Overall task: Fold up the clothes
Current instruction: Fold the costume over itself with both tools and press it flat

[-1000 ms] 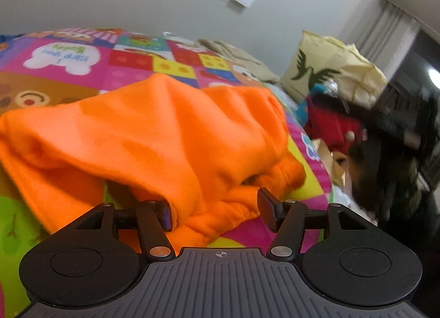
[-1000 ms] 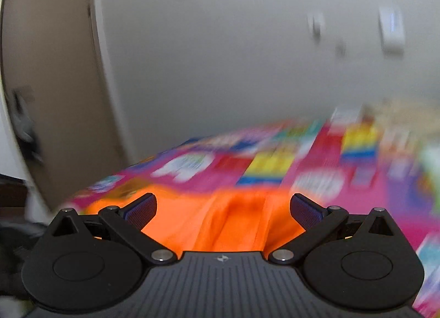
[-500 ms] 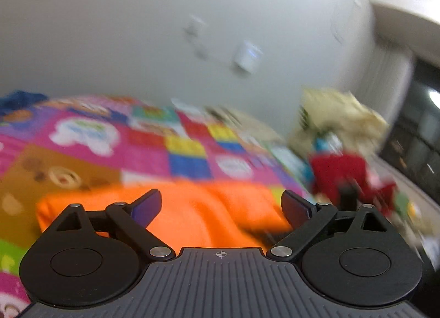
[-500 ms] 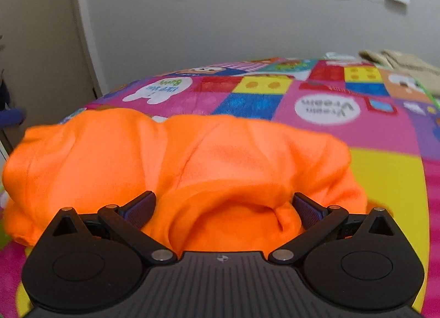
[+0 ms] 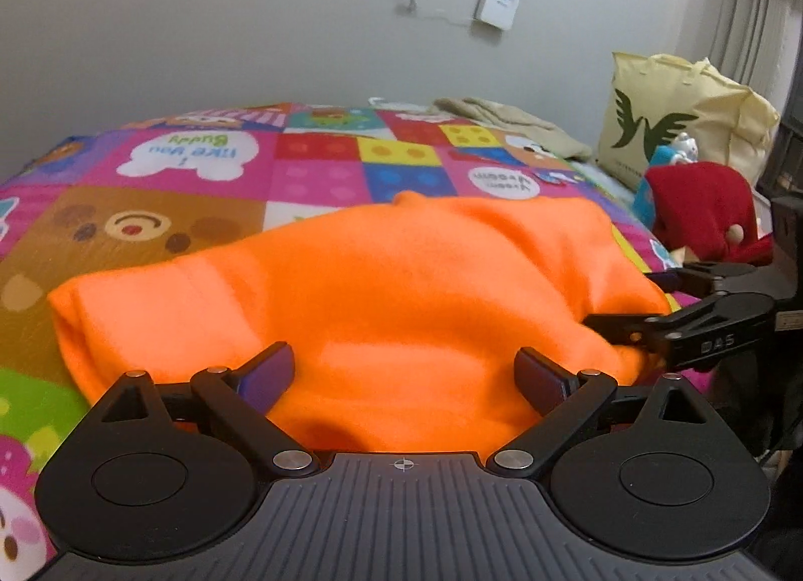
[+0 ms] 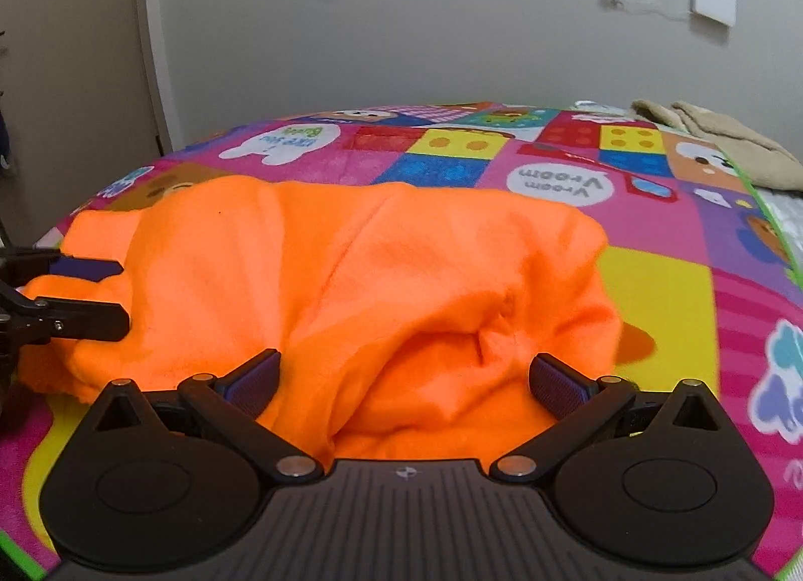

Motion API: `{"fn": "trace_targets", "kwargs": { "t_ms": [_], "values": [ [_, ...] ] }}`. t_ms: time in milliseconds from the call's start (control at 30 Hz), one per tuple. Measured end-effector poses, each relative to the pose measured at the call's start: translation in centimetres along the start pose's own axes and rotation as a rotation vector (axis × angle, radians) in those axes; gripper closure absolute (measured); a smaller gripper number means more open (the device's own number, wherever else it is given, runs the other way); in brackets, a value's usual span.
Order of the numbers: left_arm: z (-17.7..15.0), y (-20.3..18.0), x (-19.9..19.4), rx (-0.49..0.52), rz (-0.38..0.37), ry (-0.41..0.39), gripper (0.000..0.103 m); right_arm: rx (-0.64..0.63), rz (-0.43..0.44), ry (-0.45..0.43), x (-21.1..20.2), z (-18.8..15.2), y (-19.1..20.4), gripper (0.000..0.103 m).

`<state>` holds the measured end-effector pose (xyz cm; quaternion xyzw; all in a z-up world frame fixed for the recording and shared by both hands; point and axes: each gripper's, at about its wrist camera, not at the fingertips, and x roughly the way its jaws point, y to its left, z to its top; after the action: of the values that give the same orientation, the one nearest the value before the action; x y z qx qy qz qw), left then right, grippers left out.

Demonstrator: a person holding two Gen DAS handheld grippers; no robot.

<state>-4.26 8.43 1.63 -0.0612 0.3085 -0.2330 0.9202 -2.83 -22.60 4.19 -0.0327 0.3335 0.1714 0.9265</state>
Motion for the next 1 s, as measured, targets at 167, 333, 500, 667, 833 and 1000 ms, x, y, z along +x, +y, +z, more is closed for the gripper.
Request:
{"fn": "trace_targets", "kwargs": {
  "t_ms": [167,333,500,667,833,1000],
  "values": [
    [2.7,1.2,-3.4,-0.045,-0.054,-0.111,0.005,0.030,-0.015,-0.136,-3.2,2.2,-1.1,0.000],
    [6.9,2.9,-3.8,-0.042,-0.032,-0.213,0.004,-0.031,-0.209,-0.231,-1.0,6.8,-1.1,0.000],
    [6.4,4.1,1.4,-0.094,0.011,-0.050,0.005,-0.118,-0.250,-0.024,6.7,8.5,-0.4,0.000],
    [2.7,6.1,2.1,-0.170,0.128,0.006,0.005,-0.006,-0.272,-0.010,6.9,5.7,-3.8,0.000],
    [2.5,5.0,0.7,-0.084,0.214,-0.001,0.006,0.029,-0.303,-0.053,4.7,4.9,-5.0,0.000],
    [2.8,4.2,-3.7,-0.074,0.207,-0.081,0.006,0.045,-0.167,-0.138,-0.3,4.1,-4.7,0.000]
  ]
}}
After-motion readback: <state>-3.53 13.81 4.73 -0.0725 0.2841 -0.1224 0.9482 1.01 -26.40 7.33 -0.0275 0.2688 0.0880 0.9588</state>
